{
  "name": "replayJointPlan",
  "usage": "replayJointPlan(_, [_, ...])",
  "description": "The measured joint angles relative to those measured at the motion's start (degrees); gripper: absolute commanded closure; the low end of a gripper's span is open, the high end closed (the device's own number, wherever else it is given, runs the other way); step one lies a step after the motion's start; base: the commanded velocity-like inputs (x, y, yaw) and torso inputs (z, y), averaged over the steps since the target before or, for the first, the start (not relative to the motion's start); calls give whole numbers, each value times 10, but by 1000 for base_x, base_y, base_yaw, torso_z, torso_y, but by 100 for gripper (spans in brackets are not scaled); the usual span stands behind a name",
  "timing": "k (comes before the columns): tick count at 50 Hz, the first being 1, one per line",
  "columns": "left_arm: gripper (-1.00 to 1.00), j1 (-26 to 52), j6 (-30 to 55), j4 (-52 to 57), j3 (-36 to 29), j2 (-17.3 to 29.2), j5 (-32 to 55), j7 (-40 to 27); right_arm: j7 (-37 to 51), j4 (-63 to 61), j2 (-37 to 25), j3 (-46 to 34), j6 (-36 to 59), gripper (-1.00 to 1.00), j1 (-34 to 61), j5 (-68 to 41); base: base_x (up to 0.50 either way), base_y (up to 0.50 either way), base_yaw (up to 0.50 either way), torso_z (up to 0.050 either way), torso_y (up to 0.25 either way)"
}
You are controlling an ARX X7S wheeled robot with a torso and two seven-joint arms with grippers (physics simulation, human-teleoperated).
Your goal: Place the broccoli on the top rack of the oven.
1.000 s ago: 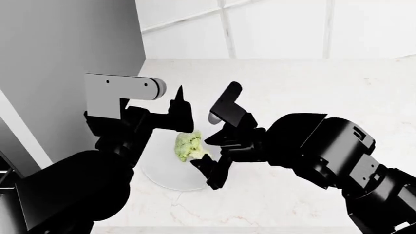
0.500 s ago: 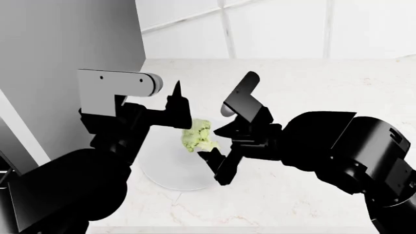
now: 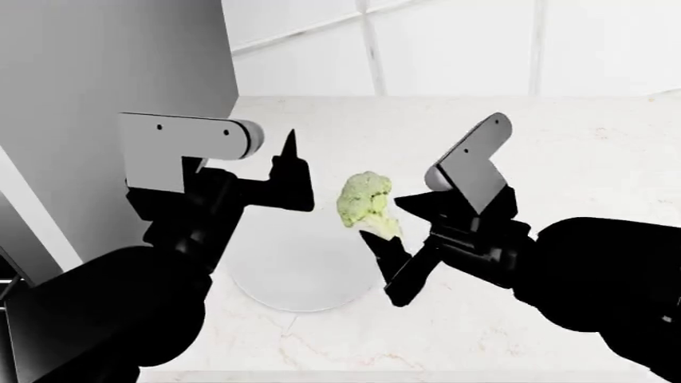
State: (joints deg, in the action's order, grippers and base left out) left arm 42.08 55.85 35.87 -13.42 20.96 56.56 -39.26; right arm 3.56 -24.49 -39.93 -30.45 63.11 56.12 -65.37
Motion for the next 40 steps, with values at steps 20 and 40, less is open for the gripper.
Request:
replayJointPlan(20, [-100,-1,9,32,6,6,27,-21,126,-116,-60,132,-70,100,-96,-71,0,0,0,0,0])
replayJointPlan(40, [-100,5,16,49,7,8,48,-38,158,-145,-83,176,-101,100,-130,-93,-205,0,0,0,0])
